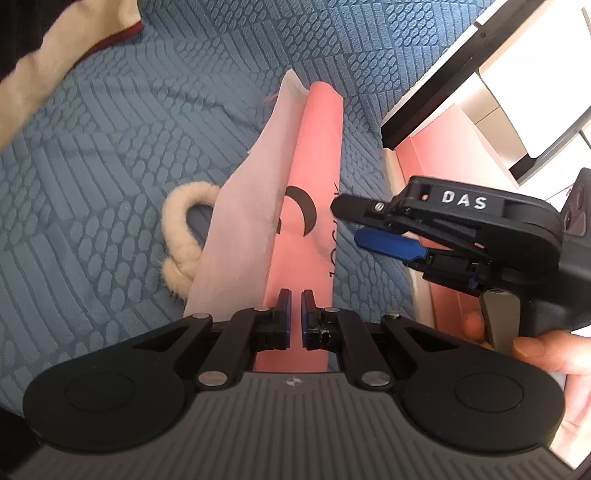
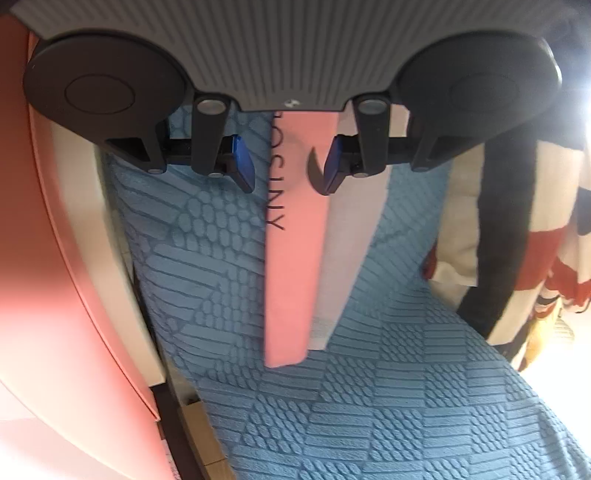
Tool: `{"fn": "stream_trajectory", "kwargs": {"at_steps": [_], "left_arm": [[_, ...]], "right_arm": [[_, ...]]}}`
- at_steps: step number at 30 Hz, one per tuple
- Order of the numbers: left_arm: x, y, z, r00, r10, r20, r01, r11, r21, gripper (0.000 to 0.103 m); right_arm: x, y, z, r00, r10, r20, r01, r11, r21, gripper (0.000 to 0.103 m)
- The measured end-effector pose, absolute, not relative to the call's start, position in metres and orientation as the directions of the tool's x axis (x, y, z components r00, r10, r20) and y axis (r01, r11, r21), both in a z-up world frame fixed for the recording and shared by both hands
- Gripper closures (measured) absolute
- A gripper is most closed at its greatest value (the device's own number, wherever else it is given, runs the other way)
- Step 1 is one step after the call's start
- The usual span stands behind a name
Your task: Organize objects
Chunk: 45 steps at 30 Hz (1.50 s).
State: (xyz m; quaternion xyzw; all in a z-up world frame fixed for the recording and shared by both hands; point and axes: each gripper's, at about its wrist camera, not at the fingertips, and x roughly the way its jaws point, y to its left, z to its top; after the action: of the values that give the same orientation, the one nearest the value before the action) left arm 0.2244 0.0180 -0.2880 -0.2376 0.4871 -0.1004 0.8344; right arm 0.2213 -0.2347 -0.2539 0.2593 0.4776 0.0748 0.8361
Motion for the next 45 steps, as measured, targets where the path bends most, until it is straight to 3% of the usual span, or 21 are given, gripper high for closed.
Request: {"fn": "stream_trajectory", "kwargs": {"at_steps": [9,17,19,21,23,25,37,45], "left_arm": [[0.225,0.020,-0.287,0.528,-0.354,-0.772,-0.080,0.884,-0.460,0.095],[0.225,0.041,-0.295,0.535,-0.393,-0.748,-0.177,0.813,-0.554,0.095],[0.225,0.045,-0.297,0.535,-0.405,-0.741,-0.193,0.795,-0.574,0.095],[0.226,0.045,-0.297,0.534,-0.407,-0.741,-0.194,0.794,-0.576,0.095],[0.226,0.045,-0.296,0.534,-0.407,-0.741,-0.194,0.795,-0.575,0.095],[0.226,0.044,-0.296,0.533,-0.406,-0.743,-0.188,0.799,-0.571,0.095],[0.228,0.015,-0.299,0.504,-0.498,-0.706,-0.067,0.792,-0.607,0.095],[0.232,0.012,-0.307,0.516,-0.521,-0.680,-0.078,0.762,-0.643,0.095]], "right_arm": [[0.221,-0.234,-0.267,0.499,0.473,-0.726,0.142,0.782,0.607,0.058],[0.215,-0.231,-0.273,0.484,0.621,-0.616,0.147,0.637,0.757,0.059],[0.216,-0.227,-0.271,0.483,0.616,-0.622,0.135,0.650,0.748,0.062],[0.217,-0.224,-0.271,0.480,0.596,-0.644,0.138,0.673,0.726,0.071],[0.217,-0.222,-0.271,0.482,0.562,-0.672,0.142,0.707,0.693,0.091],[0.217,-0.222,-0.271,0.480,0.538,-0.693,0.158,0.724,0.672,0.095],[0.194,-0.244,-0.249,0.530,0.443,-0.723,0.174,0.778,0.604,0.096],[0.187,-0.242,-0.241,0.542,0.396,-0.741,0.174,0.810,0.560,0.096]]}}
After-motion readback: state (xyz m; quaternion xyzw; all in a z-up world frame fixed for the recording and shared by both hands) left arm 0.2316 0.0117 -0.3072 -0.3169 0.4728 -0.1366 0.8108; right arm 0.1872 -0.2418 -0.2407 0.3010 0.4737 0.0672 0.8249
